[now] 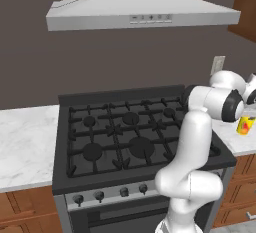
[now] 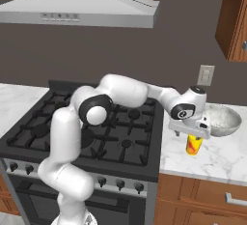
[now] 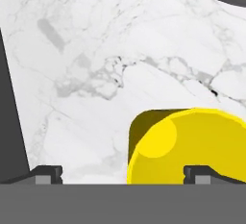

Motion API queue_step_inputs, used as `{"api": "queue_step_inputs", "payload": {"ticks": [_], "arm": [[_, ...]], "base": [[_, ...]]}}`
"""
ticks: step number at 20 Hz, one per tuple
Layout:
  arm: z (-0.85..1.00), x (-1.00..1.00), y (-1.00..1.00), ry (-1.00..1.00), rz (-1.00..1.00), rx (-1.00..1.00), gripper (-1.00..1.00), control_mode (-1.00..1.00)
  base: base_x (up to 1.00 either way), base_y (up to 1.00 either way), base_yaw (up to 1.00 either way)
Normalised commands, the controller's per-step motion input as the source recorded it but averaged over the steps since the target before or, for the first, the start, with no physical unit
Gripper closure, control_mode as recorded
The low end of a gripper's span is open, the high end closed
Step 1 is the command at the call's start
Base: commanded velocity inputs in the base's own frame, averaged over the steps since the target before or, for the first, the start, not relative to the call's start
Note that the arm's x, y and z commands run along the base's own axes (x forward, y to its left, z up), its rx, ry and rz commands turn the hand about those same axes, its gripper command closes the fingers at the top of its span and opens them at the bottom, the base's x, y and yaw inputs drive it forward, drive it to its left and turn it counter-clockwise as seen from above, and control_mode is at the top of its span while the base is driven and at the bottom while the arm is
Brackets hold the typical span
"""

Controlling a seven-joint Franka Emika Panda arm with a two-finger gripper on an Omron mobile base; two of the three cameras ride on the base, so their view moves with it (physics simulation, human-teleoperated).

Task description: Pick the cup and bowl from the counter and place them on the counter next to the sink.

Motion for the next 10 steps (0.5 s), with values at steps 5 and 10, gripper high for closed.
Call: {"api": "queue_step_inputs", "payload": {"ticks": [5, 10], "arm": [[-0.14, 0.0, 0.0, 0.0, 0.01, 0.02, -1.0, -1.0], [-0.05, 0.0, 0.0, 0.02, 0.0, 0.02, -1.0, -1.0]], "base": [[0.0, 0.0, 0.0], [0.0, 0.0, 0.0]]}}
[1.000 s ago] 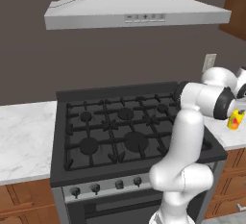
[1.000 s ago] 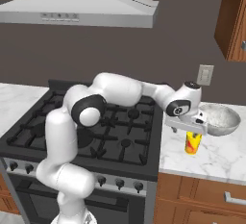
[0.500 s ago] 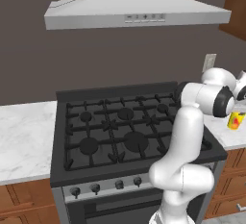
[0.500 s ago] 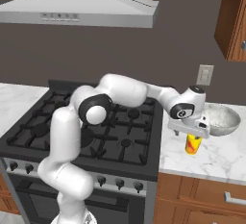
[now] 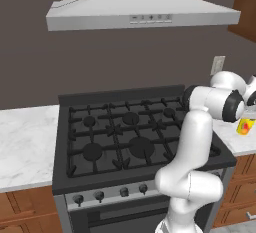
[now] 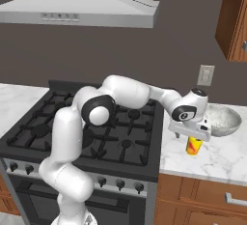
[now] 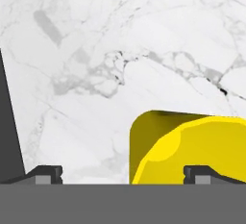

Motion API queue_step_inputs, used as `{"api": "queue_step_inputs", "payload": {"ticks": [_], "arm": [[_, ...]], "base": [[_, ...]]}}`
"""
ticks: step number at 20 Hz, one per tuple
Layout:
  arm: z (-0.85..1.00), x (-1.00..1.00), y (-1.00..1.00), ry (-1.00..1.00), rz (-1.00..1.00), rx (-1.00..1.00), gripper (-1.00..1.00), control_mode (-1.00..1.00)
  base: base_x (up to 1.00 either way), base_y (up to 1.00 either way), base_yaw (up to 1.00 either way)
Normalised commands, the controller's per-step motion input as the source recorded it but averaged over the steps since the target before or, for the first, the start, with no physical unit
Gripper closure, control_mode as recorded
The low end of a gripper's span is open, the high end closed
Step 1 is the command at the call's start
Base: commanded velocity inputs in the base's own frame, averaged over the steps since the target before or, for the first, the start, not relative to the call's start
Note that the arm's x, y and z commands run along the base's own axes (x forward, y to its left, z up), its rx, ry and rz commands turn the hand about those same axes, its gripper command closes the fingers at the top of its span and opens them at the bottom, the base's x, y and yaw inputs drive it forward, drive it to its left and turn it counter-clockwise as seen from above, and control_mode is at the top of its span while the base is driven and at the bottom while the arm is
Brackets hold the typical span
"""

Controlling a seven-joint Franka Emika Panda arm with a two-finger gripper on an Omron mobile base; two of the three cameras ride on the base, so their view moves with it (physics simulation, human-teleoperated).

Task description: Pick the cup and bowl from the counter and place them on the counter next to the sink.

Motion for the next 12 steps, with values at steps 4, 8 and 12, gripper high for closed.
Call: {"api": "queue_step_inputs", "payload": {"ticks": [4, 8, 12], "arm": [[0.0, 0.0, 0.0, 0.0, 0.0, 0.0, -1.0, -1.0], [0.0, 0.0, 0.0, 0.0, 0.0, 0.0, -1.0, -1.0], [0.0, 0.0, 0.0, 0.0, 0.0, 0.0, -1.0, -1.0]], "base": [[0.0, 0.0, 0.0], [0.0, 0.0, 0.0], [0.0, 0.0, 0.0]]}}
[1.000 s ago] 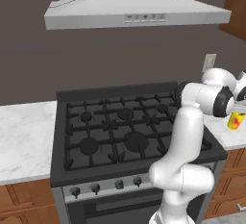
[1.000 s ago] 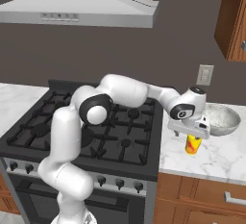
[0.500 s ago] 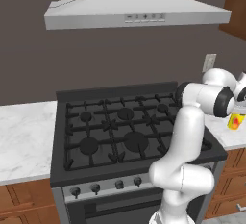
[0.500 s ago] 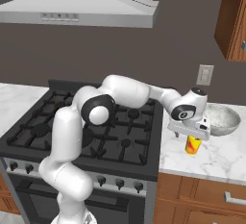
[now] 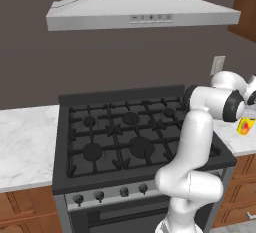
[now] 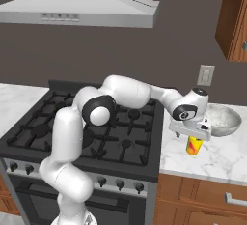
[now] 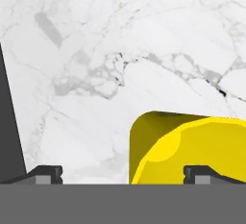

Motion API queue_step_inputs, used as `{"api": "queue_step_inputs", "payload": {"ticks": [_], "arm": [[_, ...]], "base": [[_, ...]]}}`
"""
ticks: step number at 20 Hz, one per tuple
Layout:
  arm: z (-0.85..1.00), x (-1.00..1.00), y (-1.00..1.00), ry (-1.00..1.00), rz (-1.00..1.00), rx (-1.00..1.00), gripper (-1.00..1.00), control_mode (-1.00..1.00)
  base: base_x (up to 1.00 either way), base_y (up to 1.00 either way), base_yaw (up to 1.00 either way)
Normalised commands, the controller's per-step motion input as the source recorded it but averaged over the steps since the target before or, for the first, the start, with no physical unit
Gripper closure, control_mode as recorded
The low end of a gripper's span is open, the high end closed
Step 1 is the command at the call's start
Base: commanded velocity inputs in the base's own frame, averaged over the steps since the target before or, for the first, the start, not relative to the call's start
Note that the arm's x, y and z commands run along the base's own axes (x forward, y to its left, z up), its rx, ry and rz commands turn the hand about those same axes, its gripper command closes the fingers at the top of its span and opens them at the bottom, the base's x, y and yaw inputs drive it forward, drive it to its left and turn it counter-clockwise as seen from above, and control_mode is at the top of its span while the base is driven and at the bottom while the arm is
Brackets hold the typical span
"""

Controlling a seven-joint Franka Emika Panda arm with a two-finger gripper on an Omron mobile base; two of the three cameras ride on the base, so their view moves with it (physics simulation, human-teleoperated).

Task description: Pick the cup and bowl from the counter and place them on the counter next to the sink.

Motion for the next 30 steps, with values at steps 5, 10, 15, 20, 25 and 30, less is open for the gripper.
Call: {"api": "queue_step_inputs", "payload": {"ticks": [5, 10, 15, 20, 25, 30], "arm": [[0.0, 0.0, 0.0, 0.01, 0.0, 0.0, 1.0, -1.0], [0.0, 0.0, 0.0, 0.01, 0.0, 0.0, 1.0, -1.0], [0.0, 0.0, 0.0, -0.01, 0.0, 0.0, 1.0, -1.0], [0.0, -0.03, 0.0, -0.08, 0.01, 0.01, 1.0, -1.0], [0.3, -0.14, 0.03, -0.06, 0.09, 0.0, 1.0, -1.0], [0.58, -0.33, 0.07, -0.03, 0.07, -0.01, 1.0, -1.0]], "base": [[0.0, 0.0, 0.0], [0.0, 0.0, 0.0], [0.0, 0.0, 0.0], [0.0, 0.0, 0.0], [0.0, 0.0, 0.0], [0.0, 0.0, 0.0]]}}
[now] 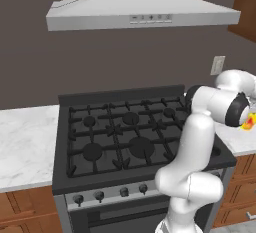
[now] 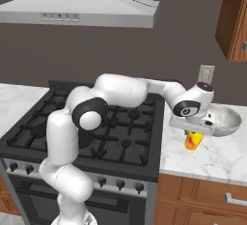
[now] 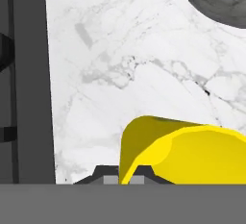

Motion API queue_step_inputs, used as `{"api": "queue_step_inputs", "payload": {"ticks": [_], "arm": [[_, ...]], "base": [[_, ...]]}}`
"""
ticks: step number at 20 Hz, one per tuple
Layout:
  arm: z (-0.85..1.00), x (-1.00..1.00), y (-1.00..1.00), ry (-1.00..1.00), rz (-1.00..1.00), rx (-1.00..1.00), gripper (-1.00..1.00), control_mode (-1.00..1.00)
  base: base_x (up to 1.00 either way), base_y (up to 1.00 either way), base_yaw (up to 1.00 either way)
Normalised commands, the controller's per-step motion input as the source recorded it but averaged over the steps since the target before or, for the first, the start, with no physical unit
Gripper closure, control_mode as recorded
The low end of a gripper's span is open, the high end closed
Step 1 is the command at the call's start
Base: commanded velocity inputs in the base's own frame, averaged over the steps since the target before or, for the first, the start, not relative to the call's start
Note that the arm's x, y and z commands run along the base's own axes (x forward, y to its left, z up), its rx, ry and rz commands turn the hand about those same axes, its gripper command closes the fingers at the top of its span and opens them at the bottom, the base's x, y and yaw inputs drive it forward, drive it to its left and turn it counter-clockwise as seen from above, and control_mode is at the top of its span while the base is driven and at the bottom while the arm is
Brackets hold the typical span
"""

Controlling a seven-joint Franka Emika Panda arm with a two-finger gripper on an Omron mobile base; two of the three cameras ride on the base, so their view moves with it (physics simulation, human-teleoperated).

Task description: Pick the cup and bowl from the counter and place them on the counter next to the sink.

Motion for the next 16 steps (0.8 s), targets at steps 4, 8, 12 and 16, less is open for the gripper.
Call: {"api": "queue_step_inputs", "payload": {"ticks": [4, 8, 12, 16], "arm": [[0.49, -0.41, 0.3, 0.0, 0.1, -0.04, 1.0, -1.0], [0.13, -0.38, 0.48, 0.0, 0.11, -0.07, 1.0, -1.0], [0.1, -0.25, 0.64, -0.04, 0.11, -0.08, 1.0, -1.0], [0.21, -0.25, 0.75, -0.09, 0.1, -0.08, 1.0, -1.0]], "base": [[0.0, 0.0, 0.0], [0.0, 0.0, 0.0], [0.0, 0.0, 0.0], [0.0, 0.0, 0.0]]}}
